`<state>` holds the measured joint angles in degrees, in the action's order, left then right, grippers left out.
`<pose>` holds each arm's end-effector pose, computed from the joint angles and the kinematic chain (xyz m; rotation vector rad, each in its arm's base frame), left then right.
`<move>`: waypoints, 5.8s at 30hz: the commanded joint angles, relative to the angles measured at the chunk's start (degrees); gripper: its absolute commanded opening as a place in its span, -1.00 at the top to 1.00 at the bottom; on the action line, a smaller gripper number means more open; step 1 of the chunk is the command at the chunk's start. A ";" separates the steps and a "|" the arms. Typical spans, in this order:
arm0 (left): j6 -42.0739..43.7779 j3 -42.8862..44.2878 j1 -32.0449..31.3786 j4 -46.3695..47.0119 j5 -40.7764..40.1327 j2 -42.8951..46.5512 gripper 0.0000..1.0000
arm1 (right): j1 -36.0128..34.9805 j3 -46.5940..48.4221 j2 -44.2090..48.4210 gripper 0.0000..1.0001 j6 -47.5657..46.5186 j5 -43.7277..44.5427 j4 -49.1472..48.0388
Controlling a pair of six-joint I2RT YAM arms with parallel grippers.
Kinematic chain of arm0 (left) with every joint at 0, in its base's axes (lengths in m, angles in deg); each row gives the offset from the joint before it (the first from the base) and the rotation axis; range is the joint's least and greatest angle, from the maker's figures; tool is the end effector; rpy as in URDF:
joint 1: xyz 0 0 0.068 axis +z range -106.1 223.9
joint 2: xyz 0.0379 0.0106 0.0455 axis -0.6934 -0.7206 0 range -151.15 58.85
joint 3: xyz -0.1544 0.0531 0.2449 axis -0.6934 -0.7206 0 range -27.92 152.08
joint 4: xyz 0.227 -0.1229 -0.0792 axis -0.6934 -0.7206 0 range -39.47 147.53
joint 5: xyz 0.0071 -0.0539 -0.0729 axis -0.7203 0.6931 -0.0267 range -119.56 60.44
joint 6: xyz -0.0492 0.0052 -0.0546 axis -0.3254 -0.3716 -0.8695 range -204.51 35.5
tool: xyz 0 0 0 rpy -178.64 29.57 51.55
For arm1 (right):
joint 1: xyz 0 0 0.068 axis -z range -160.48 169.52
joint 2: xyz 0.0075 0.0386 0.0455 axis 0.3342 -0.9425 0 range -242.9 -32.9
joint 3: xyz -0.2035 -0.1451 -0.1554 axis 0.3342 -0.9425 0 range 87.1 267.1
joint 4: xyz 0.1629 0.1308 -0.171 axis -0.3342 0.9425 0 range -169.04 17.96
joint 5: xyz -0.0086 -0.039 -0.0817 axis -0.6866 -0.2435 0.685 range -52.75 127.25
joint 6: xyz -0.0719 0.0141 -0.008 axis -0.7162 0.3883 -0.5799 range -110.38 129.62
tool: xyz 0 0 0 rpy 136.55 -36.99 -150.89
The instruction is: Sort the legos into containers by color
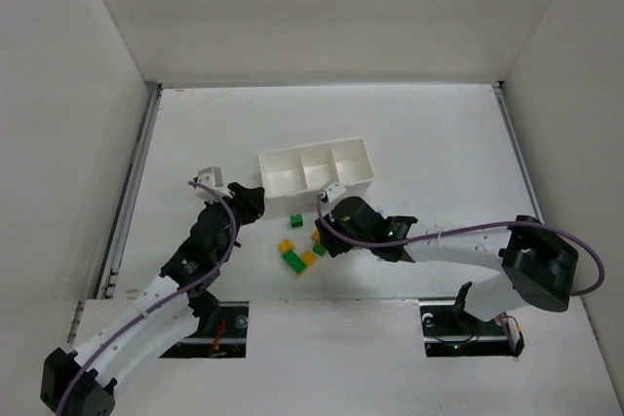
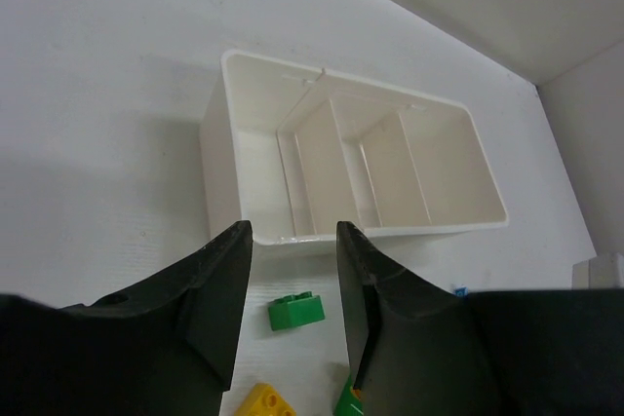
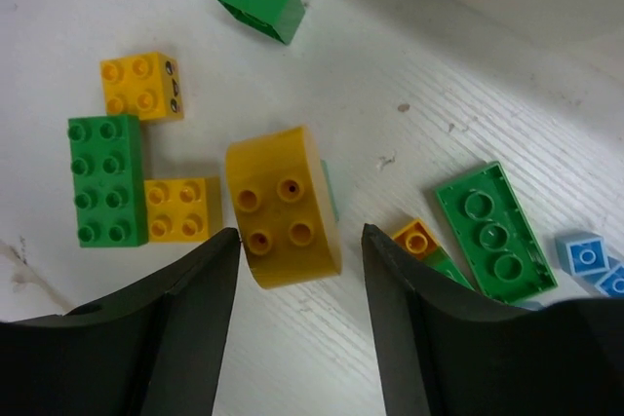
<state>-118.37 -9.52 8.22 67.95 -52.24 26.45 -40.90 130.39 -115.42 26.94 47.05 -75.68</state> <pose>0.1519 -0.0798 0.2553 -0.2819 1.6394 -0.6063 0.1654 0.2704 0.1919 -0.7813 2.2188 0.4910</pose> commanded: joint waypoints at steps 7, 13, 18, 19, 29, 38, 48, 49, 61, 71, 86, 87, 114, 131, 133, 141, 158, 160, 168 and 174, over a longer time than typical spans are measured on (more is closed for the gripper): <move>-1.82 1.29 -0.57 1.28 4.04 -3.89 0.21 | 0.44 2.33 -1.77 0.23 -0.54 -2.59 -5.20; -2.43 2.08 -0.92 1.98 4.83 -5.21 0.18 | 0.70 2.68 -2.38 -0.01 -0.18 -2.51 -4.41; -2.87 1.82 -1.19 2.07 4.57 -5.30 0.18 | 0.70 2.94 -3.17 -0.09 0.25 -2.33 -4.15; -3.13 1.74 -1.10 2.07 4.57 -5.30 0.18 | 0.62 2.94 -3.26 -0.08 0.34 -2.16 -4.23; -2.79 3.31 -1.97 2.06 6.06 -4.69 -0.03 | 4.82 2.94 2.70 0.62 5.08 0.22 -6.78; -4.18 7.88 -7.33 9.17 7.73 -7.14 -0.06 | 16.69 1.46 14.40 0.59 20.72 -12.95 -15.91; -8.14 9.65 -14.02 19.37 9.23 -15.49 -0.12 | 19.07 -2.33 17.57 0.57 27.85 -18.33 -23.48; -8.32 9.47 -14.28 20.16 9.06 -15.93 -0.11 | 18.99 -2.59 17.74 0.57 28.12 -18.50 -23.74; -9.29 10.17 -14.02 24.30 9.32 -21.38 0.24 | 19.25 -4.97 16.43 0.56 31.63 -21.67 -28.66; -9.99 8.77 -14.37 27.73 8.70 -21.74 0.83 | 19.69 -5.93 16.08 0.56 32.51 -21.40 -30.33; -10.52 2.35 -10.16 26.59 8.35 -15.33 0.92 | 24.17 -6.81 18.27 0.59 36.99 -26.24 -35.00; -10.52 2.26 -9.63 26.07 8.52 -14.89 0.92 | 24.43 -6.81 18.62 0.59 36.91 -26.33 -34.82; -7.09 3.76 3.03 2.24 9.40 1.73 0.85 | 15.29 18.94 -13.37 0.60 18.90 -5.16 -20.41; -6.04 6.39 1.19 9.36 10.11 -9.78 0.85 | 17.14 19.73 -10.92 -0.29 11.51 4.79 -15.48; -6.12 7.27 0.66 10.15 10.11 -11.36 0.85 | 17.14 18.68 -8.28 -0.34 10.19 4.96 -15.48; -5.69 13.68 -4.43 16.82 9.93 -23.74 0.85 | 19.51 3.05 9.20 0.58 10.71 13.12 -19.52; -3.93 38.55 -10.33 26.50 11.78 -62.51 0.71 | 26.98 -11.03 21.00 -0.04 17.66 19.38 -24.80; -3.75 39.70 -9.98 26.32 11.43 -64.18 0.53 | 26.81 -11.03 21.35 -0.11 17.57 19.11 -24.80; -1.03 38.83 -9.36 25.62 9.41 -61.13 -0.02 | 26.37 -10.07 20.21 -0.05 16.61 17.97 -24.62; -0.41 28.39 -9.27 25.62 6.95 -47.95 0.18 | 22.42 -7.17 16.52 0.56 14.76 17.97 -21.47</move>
<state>-120.30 23.09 -1.29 90.83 -42.97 -30.01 -16.16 120.29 -97.69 43.14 65.24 -97.27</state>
